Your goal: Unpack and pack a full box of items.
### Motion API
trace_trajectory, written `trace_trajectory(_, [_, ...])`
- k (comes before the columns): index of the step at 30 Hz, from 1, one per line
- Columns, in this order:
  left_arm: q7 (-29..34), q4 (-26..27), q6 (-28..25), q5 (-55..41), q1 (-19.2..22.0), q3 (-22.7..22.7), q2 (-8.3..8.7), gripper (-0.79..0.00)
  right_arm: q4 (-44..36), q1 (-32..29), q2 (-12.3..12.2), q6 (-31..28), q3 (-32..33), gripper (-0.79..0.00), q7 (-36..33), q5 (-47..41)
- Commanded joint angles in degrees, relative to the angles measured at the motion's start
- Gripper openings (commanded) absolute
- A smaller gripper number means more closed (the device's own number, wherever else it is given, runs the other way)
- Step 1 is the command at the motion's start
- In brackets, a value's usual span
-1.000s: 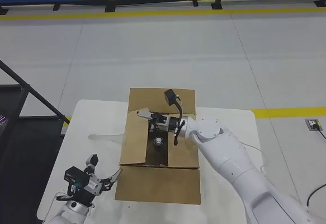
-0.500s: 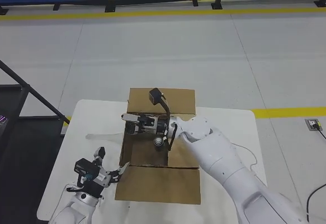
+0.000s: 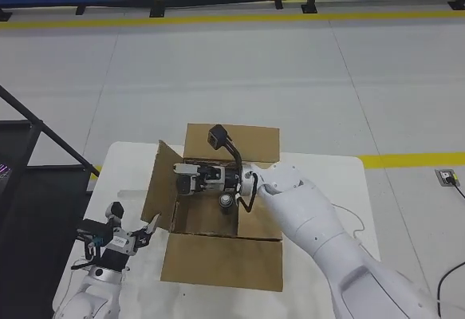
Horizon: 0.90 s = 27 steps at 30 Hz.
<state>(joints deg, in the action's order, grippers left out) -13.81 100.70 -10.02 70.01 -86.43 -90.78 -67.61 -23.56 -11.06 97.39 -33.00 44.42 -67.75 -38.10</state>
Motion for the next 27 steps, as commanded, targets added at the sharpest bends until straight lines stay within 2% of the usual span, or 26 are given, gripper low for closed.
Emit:
trace_trajectory(1, [0.4, -0.4, 0.4, -0.7, -0.3, -1.2, 0.04, 0.000, 0.6, 0.2, -0.1, -0.4, 0.5, 0.000, -0.5, 0.0])
trace_trajectory(9, [1.7, -3.2, 1.7, -2.0, -0.1, -3.0, -0.01, 0.000, 1.7, -0.1, -1.2, -2.2, 2.9, 0.000, -1.3, 0.5])
trace_trajectory(18, [3.5, -8.2, 2.3, -1.7, 2.4, -1.7, -0.26, 0.000, -1.5, -2.3, -4.2, -3.3, 6.6, 0.000, -0.2, 1.8])
trace_trajectory(27, [3.9, -9.8, 1.5, -1.5, 2.5, -1.5, -0.32, 0.000, -4.1, -4.2, -6.1, -1.6, 8.9, 0.000, -0.4, 4.2])
